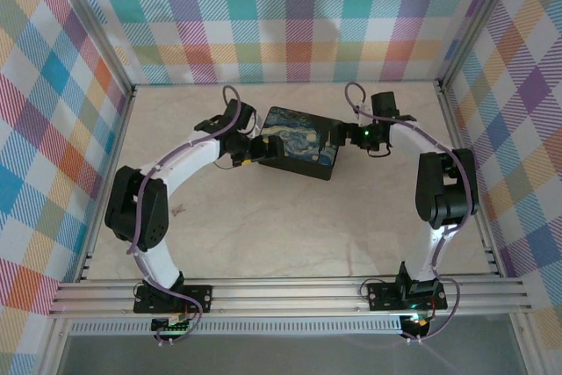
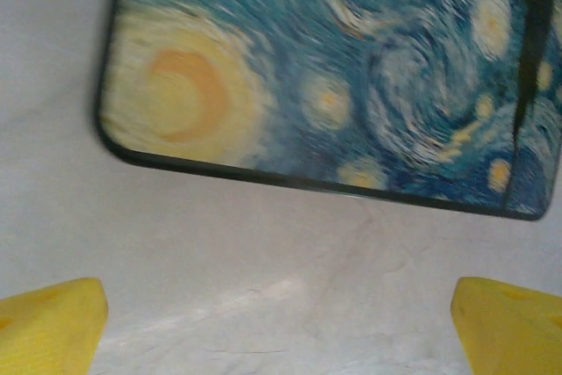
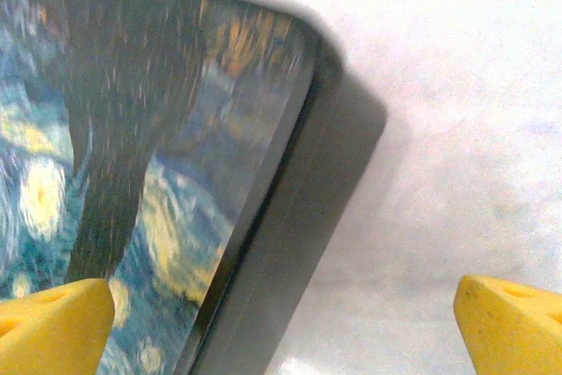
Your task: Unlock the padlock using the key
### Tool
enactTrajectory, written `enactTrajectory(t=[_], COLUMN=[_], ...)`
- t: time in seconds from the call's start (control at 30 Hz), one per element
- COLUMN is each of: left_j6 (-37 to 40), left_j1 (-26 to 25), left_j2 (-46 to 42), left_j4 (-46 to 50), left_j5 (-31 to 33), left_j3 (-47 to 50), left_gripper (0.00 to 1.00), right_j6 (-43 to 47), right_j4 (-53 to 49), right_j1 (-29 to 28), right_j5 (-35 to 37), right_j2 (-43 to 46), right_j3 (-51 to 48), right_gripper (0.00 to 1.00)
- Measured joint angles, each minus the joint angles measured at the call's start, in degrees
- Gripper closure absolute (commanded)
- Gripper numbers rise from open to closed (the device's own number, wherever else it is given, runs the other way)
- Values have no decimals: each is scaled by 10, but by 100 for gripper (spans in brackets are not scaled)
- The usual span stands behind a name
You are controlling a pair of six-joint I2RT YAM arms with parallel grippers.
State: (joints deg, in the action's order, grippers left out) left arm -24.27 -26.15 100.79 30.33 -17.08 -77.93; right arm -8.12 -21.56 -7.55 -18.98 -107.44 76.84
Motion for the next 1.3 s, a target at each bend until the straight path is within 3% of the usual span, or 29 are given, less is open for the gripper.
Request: enactTrajectory(t=[0.27, 0.57, 0.83, 1.1, 1.3], left_j6=[-50, -64, -66, -63, -55], left_j1=[-7, -7, 5, 22, 23], left_j2=[42, 108, 181, 227, 231], left_j4=[-42, -37, 11, 43, 45], left_j5=[-19, -24, 2, 38, 47], left_j3=[-16, -87, -192, -290, -298], left_gripper=[0, 0, 0, 0, 0], right_j6=[-5, -14, 0, -45, -64], right_j4=[58, 80, 117, 167, 174], right_j1=[9, 1, -18, -104, -139], right_j5=[-26, -93, -155, -205, -209], right_j2=[-105, -159, -57, 103, 120], right_j3=[135, 147, -16, -198, -216], right_gripper=[1, 8, 11, 10, 8])
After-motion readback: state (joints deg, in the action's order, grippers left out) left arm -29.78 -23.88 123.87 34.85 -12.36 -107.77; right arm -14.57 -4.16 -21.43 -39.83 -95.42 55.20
